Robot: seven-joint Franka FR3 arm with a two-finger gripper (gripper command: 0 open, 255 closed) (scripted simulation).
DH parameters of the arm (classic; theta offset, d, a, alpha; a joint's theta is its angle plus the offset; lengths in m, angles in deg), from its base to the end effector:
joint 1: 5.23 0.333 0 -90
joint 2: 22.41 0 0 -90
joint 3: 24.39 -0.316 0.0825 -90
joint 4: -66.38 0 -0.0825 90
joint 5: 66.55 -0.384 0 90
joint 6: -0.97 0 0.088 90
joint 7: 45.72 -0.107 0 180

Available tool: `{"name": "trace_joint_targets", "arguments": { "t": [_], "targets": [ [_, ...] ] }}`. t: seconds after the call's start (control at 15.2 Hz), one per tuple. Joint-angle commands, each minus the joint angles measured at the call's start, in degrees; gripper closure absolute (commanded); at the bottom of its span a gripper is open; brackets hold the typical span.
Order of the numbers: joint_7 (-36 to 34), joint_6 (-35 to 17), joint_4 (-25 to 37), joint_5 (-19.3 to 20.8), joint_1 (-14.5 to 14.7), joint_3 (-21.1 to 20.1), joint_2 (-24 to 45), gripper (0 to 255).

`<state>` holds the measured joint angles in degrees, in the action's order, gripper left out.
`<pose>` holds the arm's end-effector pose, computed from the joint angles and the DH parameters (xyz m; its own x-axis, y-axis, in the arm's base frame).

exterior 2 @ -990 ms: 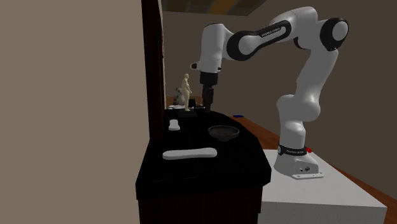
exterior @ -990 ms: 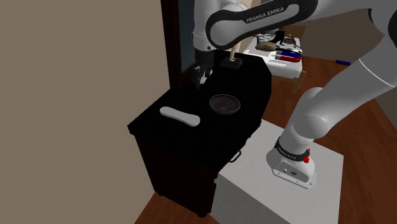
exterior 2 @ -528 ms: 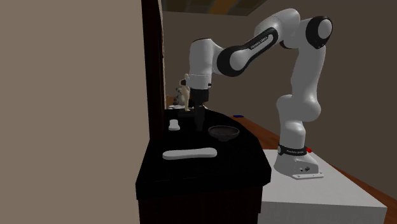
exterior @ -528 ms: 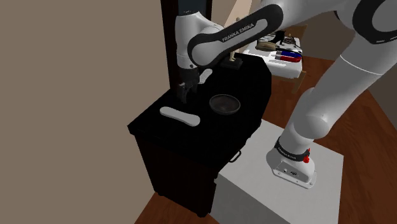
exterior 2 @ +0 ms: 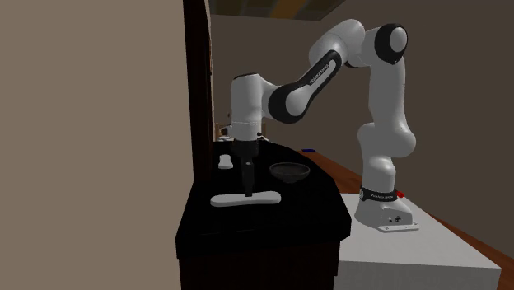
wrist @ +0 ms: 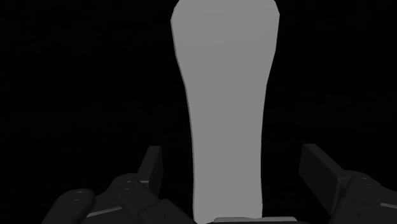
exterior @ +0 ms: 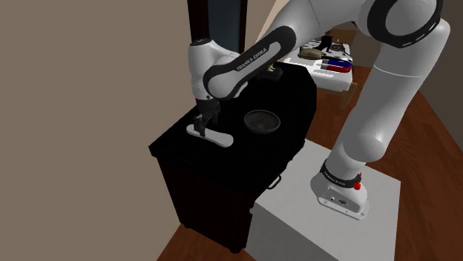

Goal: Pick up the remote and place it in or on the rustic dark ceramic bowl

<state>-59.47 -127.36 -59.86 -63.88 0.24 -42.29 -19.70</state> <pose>0.4916 0.2103 0.3608 0.9807 0.1954 -0.0032 0.1954 -0.9804 0.0232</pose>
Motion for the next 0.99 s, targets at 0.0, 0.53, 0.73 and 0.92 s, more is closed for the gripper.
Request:
{"name": "trace_joint_targets", "arguments": {
  "t": [0.0, 0.53, 0.73, 0.92],
  "targets": [
    [-0.3, -1.6, -0.6, 0.4, 0.0, 0.0, 1.1, 0],
    [-0.9, -4.2, -1.6, 1.2, 0.1, 0.1, 2.8, 0],
    [-0.9, -4.2, -1.6, 1.2, 0.1, 0.1, 2.8, 0],
    [-0.9, -4.2, -1.6, 1.2, 0.1, 0.1, 2.8, 255]
  ]
}}
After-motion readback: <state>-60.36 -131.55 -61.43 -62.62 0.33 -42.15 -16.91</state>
